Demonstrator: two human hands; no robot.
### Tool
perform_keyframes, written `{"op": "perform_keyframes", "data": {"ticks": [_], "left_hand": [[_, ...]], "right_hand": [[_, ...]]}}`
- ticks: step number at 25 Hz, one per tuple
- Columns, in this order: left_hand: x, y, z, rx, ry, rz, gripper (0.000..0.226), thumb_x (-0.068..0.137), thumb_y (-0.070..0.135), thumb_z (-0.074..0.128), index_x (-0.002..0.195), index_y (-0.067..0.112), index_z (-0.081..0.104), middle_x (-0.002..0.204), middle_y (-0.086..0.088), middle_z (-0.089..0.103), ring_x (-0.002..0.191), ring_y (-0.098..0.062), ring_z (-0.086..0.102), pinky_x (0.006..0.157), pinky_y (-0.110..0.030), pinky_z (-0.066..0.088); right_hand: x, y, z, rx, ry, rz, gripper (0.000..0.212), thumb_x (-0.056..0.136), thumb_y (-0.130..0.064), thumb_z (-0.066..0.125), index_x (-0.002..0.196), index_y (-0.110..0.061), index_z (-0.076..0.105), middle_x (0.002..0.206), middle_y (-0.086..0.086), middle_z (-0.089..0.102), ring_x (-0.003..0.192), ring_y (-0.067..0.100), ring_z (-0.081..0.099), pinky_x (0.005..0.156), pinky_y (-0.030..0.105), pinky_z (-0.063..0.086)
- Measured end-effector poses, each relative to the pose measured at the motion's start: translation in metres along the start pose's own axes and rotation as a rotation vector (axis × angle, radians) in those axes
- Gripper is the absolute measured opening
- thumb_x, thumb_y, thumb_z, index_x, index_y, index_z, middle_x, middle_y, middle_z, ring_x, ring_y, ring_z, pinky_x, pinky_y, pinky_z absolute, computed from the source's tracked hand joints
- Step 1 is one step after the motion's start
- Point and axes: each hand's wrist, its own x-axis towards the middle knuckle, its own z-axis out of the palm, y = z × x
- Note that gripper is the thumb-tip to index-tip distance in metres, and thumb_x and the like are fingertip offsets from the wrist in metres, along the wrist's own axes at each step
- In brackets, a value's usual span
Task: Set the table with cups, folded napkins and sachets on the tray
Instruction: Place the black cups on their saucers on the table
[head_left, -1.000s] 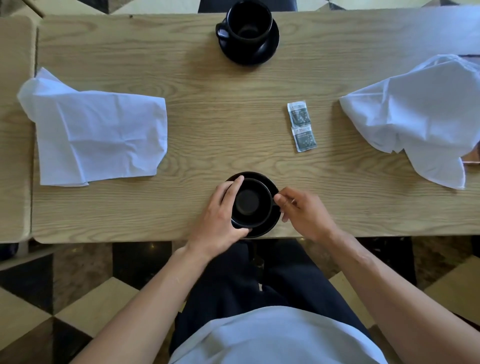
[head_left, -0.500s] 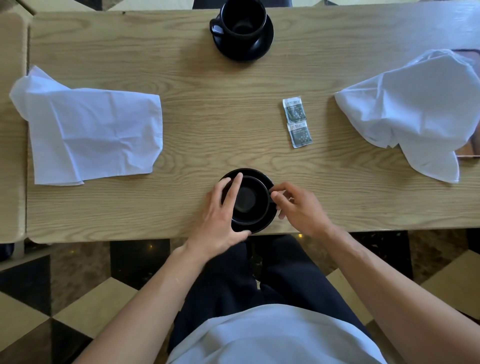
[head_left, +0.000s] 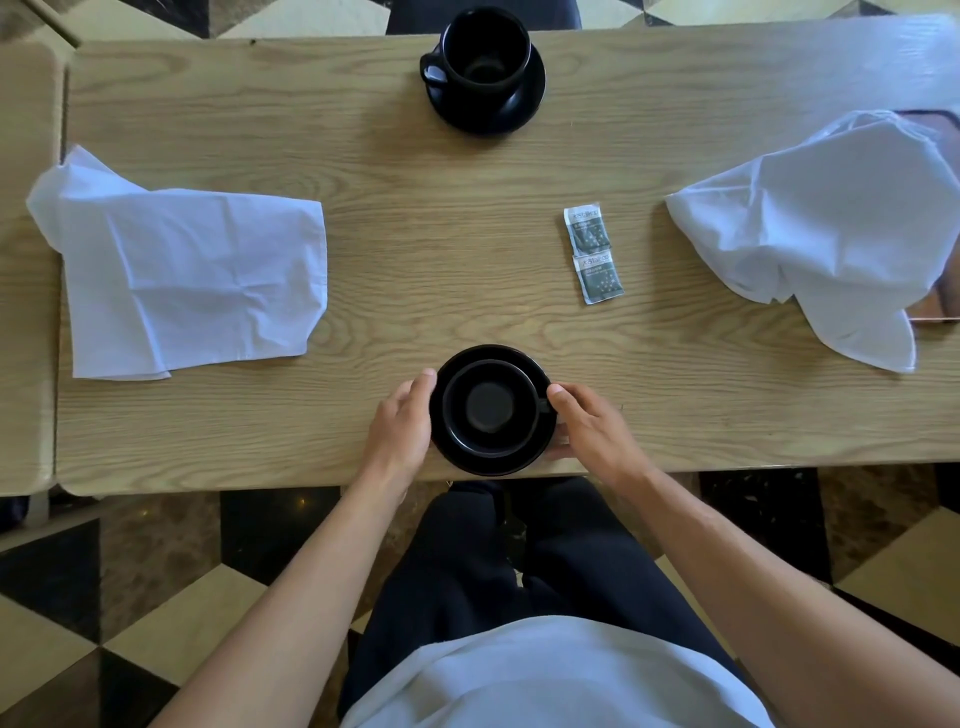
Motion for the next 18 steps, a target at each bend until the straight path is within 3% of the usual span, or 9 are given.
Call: {"op": "perform_keyframes", "data": {"ticks": [2,5,9,14,18], "left_hand": [[-0.001,0.002,0.004,0.040,0.024,0.022,0.060,0.075,0.072,0.054,0.117,0.031,0.070,0.113,0.013,0.071,0.108,-0.005,0.064,0.097,-0.032,0.050],[-0.002,0.003,0.007,0.056,0.038,0.026,0.057,0.074,0.067,0.060,0.117,0.030,0.067,0.107,0.013,0.069,0.101,-0.003,0.063,0.088,-0.028,0.050],[-0.004,0.001,0.011,0.036,0.028,0.028,0.047,0.078,0.058,0.063,0.116,0.030,0.065,0.104,0.012,0.068,0.097,-0.001,0.063,0.076,-0.021,0.044],[0.000,-0.001,0.014,0.065,0.045,0.033,0.027,0.079,0.057,0.065,0.100,0.041,0.061,0.093,0.010,0.070,0.085,-0.002,0.064,0.069,-0.020,0.042],[0.003,0.000,0.010,0.082,0.026,0.047,0.044,0.076,0.062,0.062,0.109,0.032,0.064,0.099,0.010,0.069,0.092,-0.004,0.064,0.072,-0.022,0.043]], "right_hand": [[0.000,-0.001,0.001,0.020,0.006,0.013,0.054,0.089,-0.059,0.057,0.125,-0.020,0.065,0.116,0.006,0.073,0.102,0.025,0.074,0.076,0.047,0.065],[0.000,0.000,0.001,0.004,0.012,0.006,0.062,0.080,-0.063,0.060,0.124,-0.021,0.065,0.116,0.003,0.074,0.099,0.023,0.075,0.079,0.049,0.064],[0.000,0.002,-0.004,-0.034,0.041,0.000,0.035,0.098,-0.045,0.061,0.125,-0.022,0.064,0.115,0.000,0.074,0.099,0.020,0.075,0.085,0.050,0.062],[-0.001,0.000,-0.006,-0.037,0.033,0.013,0.030,0.100,-0.040,0.061,0.125,-0.023,0.064,0.117,0.001,0.074,0.102,0.020,0.074,0.088,0.048,0.062],[0.001,-0.006,-0.010,-0.146,0.052,0.021,0.032,0.098,-0.047,0.060,0.122,-0.026,0.067,0.112,-0.006,0.075,0.102,0.015,0.072,0.089,0.043,0.061]]}}
